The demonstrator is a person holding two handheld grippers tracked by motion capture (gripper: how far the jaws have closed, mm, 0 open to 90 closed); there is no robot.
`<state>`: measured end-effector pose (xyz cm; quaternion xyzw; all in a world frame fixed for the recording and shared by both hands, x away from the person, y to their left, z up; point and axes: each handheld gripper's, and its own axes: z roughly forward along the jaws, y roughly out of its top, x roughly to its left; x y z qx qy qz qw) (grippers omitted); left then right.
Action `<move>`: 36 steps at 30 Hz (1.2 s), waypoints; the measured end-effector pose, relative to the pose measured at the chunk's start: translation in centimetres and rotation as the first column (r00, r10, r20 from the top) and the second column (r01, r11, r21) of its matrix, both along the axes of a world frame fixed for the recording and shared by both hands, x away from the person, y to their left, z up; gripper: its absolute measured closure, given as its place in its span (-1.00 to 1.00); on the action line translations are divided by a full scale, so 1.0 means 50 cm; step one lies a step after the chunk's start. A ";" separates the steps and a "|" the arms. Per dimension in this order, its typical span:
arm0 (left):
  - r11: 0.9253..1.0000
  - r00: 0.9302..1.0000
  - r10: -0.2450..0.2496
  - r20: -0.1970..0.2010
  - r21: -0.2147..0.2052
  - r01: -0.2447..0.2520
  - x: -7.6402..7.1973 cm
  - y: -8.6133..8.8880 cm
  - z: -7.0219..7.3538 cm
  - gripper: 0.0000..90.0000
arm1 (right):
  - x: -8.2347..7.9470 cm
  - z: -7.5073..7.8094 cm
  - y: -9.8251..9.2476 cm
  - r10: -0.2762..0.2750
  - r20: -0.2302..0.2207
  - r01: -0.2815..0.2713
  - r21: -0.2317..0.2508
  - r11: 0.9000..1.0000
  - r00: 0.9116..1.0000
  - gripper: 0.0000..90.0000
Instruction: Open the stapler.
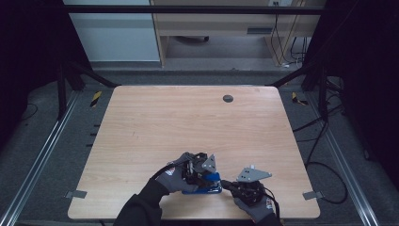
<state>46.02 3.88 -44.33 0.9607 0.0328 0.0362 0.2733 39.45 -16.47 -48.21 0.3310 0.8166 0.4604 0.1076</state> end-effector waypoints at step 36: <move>1.000 1.000 0.013 -0.019 -0.011 -0.013 0.002 0.007 0.005 0.44 | 0.011 0.004 0.015 0.047 0.026 -0.047 0.010 0.999 0.999 1.00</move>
